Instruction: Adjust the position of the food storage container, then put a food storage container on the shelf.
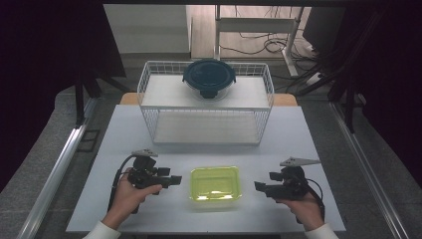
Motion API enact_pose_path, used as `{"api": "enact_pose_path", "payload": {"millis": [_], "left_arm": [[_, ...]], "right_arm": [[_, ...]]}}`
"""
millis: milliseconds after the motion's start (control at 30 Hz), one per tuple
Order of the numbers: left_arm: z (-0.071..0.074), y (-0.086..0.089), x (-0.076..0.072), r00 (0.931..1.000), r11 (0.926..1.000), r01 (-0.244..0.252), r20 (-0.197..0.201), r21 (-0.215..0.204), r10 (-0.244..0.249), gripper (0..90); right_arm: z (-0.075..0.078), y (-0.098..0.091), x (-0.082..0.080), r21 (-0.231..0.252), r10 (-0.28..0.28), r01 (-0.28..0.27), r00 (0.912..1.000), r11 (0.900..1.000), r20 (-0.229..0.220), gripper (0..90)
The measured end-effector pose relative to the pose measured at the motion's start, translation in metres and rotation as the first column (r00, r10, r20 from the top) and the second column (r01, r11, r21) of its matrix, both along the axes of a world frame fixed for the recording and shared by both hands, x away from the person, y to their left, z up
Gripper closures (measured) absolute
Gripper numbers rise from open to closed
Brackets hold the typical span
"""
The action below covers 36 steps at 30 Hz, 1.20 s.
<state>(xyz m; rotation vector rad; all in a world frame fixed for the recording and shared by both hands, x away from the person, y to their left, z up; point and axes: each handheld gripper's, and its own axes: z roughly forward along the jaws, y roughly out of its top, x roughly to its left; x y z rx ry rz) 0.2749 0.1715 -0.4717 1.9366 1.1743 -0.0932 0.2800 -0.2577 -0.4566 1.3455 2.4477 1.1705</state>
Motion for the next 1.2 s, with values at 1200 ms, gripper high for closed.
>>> {"api": "enact_pose_path", "payload": {"millis": [1200], "left_arm": [[-0.014,-0.017,0.009,0.9957,0.9977,-0.027,-0.090,-0.063,0.022,26.9]], "right_arm": [[-0.016,0.014,0.013,0.143,0.011,0.006,0.9927,0.9898,-0.120,32.7]]}}
